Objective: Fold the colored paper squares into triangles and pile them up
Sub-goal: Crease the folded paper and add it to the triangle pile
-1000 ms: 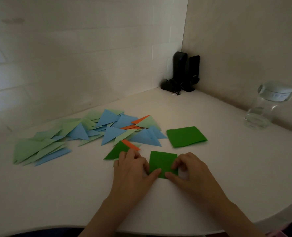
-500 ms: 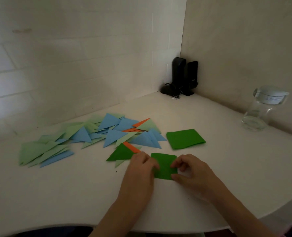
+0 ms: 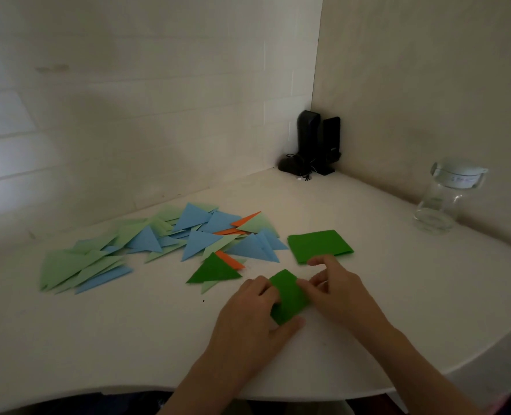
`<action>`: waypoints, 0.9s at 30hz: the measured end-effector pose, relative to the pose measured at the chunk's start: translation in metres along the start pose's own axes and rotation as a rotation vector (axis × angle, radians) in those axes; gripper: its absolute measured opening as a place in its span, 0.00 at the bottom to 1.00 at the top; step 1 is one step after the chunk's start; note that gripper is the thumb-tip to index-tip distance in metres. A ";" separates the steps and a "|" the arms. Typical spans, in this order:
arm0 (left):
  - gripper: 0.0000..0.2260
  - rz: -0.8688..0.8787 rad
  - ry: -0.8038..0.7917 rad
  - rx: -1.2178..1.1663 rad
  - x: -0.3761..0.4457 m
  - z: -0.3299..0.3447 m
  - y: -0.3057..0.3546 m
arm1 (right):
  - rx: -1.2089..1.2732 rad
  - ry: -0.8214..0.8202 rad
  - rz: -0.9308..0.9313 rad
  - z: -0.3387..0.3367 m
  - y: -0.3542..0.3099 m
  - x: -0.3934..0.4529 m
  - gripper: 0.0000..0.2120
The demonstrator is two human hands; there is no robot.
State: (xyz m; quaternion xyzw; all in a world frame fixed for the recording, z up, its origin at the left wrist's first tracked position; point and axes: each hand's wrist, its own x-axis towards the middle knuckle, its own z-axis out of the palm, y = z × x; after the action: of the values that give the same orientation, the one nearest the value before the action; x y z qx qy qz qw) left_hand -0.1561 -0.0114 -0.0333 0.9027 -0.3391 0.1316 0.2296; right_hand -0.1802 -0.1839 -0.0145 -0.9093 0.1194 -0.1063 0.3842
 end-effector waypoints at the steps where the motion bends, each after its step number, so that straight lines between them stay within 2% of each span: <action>1: 0.21 -0.001 -0.002 0.014 0.000 0.000 0.000 | -0.007 -0.016 0.001 0.002 -0.003 0.000 0.14; 4: 0.19 0.010 0.033 0.016 0.000 0.001 -0.001 | -0.022 -0.016 -0.023 0.007 -0.006 0.001 0.08; 6: 0.16 0.019 0.069 -0.004 0.000 0.001 -0.004 | -0.046 -0.026 -0.013 0.007 -0.006 -0.001 0.08; 10: 0.04 0.038 0.099 -0.013 -0.002 0.003 -0.014 | -0.007 -0.092 0.002 0.005 -0.007 -0.007 0.08; 13: 0.03 0.053 0.120 -0.031 -0.002 0.002 -0.026 | 0.047 -0.185 -0.044 -0.002 -0.012 -0.012 0.15; 15: 0.03 0.040 0.119 -0.045 -0.002 -0.001 -0.033 | -0.081 -0.239 -0.069 -0.007 -0.013 -0.014 0.22; 17: 0.03 0.011 0.105 -0.073 -0.002 -0.005 -0.039 | -0.263 -0.258 -0.102 -0.007 -0.012 -0.016 0.24; 21: 0.03 -0.047 0.075 -0.145 -0.001 -0.009 -0.044 | -0.264 -0.149 -0.158 0.003 -0.011 -0.013 0.13; 27: 0.10 -0.208 0.102 -0.146 0.000 -0.011 -0.046 | -0.205 -0.085 -0.153 0.008 -0.003 -0.013 0.09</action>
State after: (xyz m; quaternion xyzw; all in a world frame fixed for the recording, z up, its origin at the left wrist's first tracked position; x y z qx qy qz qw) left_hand -0.1258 0.0248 -0.0390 0.9060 -0.2402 0.1279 0.3242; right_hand -0.1901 -0.1723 -0.0192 -0.9539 0.0434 -0.0839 0.2849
